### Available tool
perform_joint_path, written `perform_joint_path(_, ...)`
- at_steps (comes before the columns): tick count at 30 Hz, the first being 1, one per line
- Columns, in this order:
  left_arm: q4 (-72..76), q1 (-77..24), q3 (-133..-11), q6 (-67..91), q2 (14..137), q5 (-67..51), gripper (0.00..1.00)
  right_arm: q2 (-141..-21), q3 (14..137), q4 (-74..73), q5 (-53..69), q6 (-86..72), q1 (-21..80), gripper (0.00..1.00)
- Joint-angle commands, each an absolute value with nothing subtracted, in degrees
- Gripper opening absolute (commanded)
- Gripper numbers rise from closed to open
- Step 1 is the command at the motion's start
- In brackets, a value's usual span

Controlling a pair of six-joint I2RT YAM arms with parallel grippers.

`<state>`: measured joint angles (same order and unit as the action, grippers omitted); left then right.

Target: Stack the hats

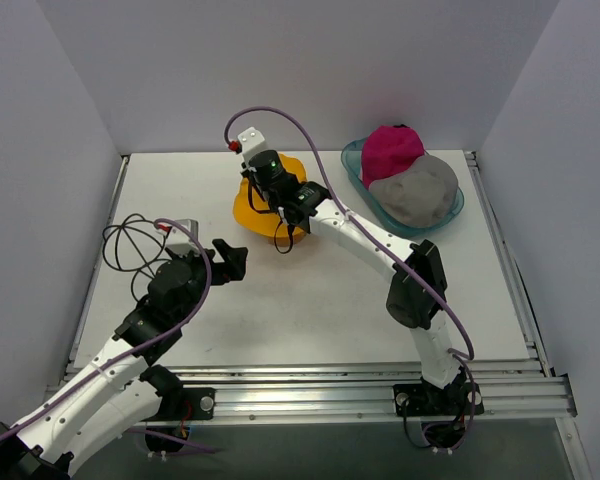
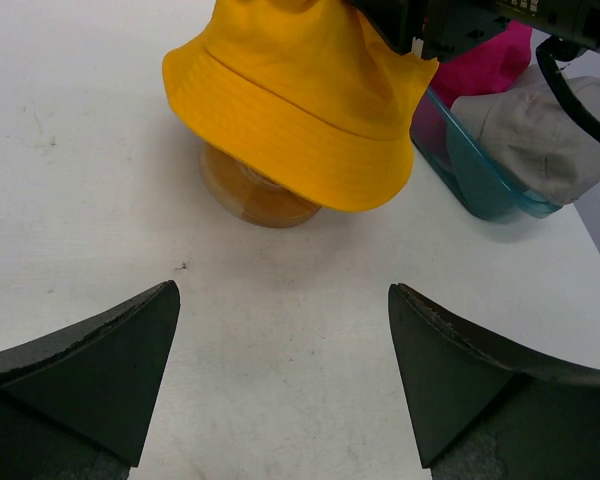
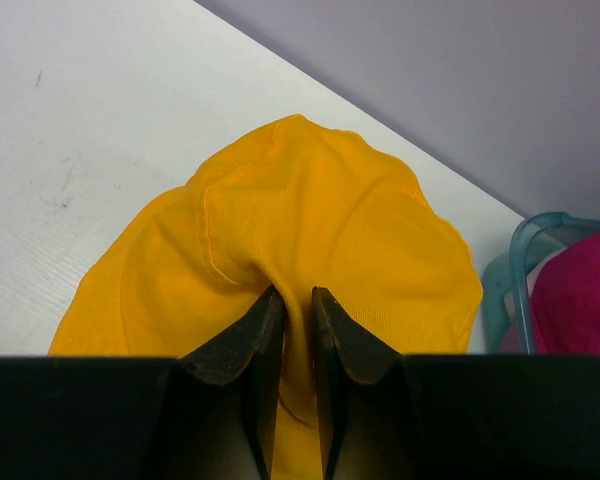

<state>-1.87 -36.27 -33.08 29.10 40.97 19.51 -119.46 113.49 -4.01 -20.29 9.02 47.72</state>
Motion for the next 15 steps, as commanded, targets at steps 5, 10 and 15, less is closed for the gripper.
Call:
perform_joint_path(5, 2.9, -36.21, -32.43, 26.81, 38.5, 20.74, 0.94, -114.09, 111.97, -3.95, -24.7, 6.16, 47.99, 0.3)
perform_joint_path(10, 3.69, -36.21, -31.73, 26.28, 38.41, 21.36, 0.94, -111.19, 111.62, -4.57, -25.14, 3.96, 47.81, 0.36)
perform_joint_path(15, 3.16, -36.21, -32.25, 26.02, 39.37, 21.27, 0.94, -107.5, 107.42, -5.62, -25.4, 0.01, 47.9, 0.39)
